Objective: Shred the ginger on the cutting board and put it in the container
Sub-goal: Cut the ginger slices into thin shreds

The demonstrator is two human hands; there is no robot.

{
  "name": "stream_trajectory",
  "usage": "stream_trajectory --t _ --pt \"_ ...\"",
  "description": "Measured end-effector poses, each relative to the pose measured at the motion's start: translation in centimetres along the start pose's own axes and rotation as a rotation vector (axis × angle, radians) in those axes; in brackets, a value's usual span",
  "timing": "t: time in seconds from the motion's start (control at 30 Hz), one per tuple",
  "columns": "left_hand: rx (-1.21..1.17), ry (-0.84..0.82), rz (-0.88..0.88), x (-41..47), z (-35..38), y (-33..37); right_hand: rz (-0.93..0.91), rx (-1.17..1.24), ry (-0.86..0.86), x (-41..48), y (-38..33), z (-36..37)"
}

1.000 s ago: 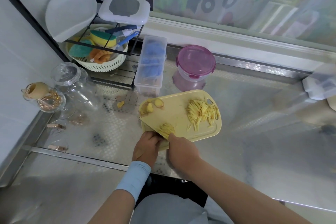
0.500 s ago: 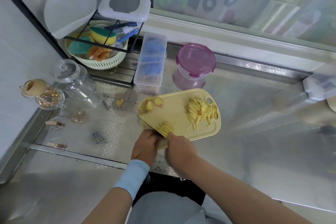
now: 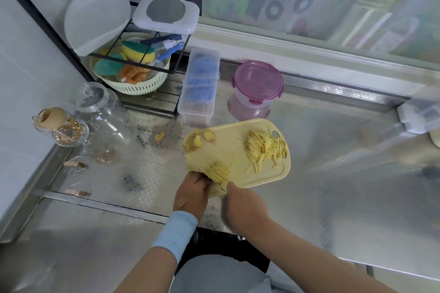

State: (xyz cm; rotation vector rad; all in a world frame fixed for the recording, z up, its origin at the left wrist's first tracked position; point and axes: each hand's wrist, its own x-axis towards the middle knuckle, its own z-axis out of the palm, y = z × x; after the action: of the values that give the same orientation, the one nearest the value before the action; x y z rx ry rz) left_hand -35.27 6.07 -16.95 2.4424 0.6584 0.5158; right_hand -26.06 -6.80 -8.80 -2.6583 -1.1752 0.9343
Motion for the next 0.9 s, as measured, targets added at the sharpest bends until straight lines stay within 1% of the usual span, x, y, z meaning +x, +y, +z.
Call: stream_trajectory --t 0.23,0.37,0.43,0.67,0.9 --pt "-0.036 0.011 -0.008 0.0 -0.1 0.0 0.027 -0.003 0.000 1.3 -0.7 0.0" --pt "-0.021 0.019 -0.034 -0.1 -0.2 0.3 0.010 -0.008 0.000 2.4 -1.6 -0.5" --pt "-0.001 0.023 -0.048 -0.3 -0.1 0.3 0.007 -0.009 0.001 2.3 -1.6 -0.5" --pt "0.029 0.040 -0.017 -0.1 -0.3 0.5 0.011 0.015 0.028 1.1 -1.2 -0.2" --pt "0.039 0.057 -0.019 0.0 -0.1 0.3 0.034 0.024 -0.007 0.4 -0.5 0.1"
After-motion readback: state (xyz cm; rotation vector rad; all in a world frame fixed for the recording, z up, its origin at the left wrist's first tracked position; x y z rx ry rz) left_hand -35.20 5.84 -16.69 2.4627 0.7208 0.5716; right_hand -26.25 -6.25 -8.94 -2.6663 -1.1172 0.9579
